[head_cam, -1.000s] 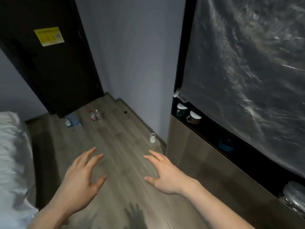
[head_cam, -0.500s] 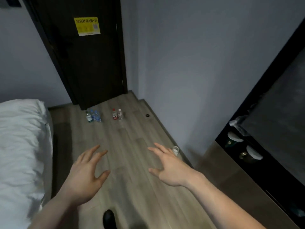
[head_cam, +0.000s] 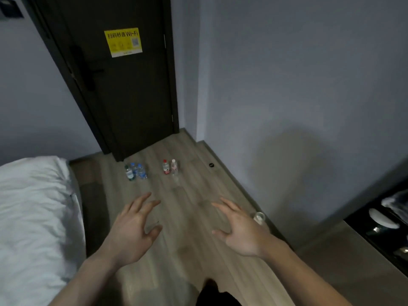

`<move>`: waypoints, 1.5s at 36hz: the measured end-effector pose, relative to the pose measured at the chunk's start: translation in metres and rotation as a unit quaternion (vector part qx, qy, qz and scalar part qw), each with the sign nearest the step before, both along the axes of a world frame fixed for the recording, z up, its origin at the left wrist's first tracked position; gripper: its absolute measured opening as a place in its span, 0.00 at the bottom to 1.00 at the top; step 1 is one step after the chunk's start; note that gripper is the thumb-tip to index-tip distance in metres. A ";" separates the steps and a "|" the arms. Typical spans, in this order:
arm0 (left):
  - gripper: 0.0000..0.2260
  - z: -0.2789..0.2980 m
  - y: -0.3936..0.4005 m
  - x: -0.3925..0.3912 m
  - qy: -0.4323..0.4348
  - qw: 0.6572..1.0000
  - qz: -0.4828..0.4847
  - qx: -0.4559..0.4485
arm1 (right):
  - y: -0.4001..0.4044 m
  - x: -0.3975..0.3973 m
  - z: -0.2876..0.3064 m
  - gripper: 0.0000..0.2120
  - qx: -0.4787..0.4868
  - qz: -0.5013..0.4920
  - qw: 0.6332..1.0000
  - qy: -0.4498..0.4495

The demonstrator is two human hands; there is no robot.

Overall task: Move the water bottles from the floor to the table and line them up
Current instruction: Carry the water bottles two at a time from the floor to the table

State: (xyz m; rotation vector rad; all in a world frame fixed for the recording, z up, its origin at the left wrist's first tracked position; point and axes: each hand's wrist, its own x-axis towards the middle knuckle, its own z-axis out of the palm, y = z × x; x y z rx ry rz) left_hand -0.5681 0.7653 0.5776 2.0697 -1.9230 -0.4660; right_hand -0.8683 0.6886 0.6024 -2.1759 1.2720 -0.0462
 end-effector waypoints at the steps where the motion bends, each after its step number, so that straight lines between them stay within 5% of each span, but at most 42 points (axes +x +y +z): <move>1: 0.31 -0.003 -0.010 0.009 -0.002 1.000 -0.005 0.002 | -0.009 0.008 -0.001 0.35 0.004 0.000 1.000 0.000; 33: 0.31 -0.032 -0.385 0.217 -0.016 0.992 0.060 0.106 | -0.420 0.224 -0.060 0.34 0.051 0.038 0.998 -0.026; 54: 0.33 -0.146 -0.696 0.392 -0.066 0.968 -0.080 0.228 | -0.662 0.390 -0.153 0.35 0.145 -0.089 0.984 0.044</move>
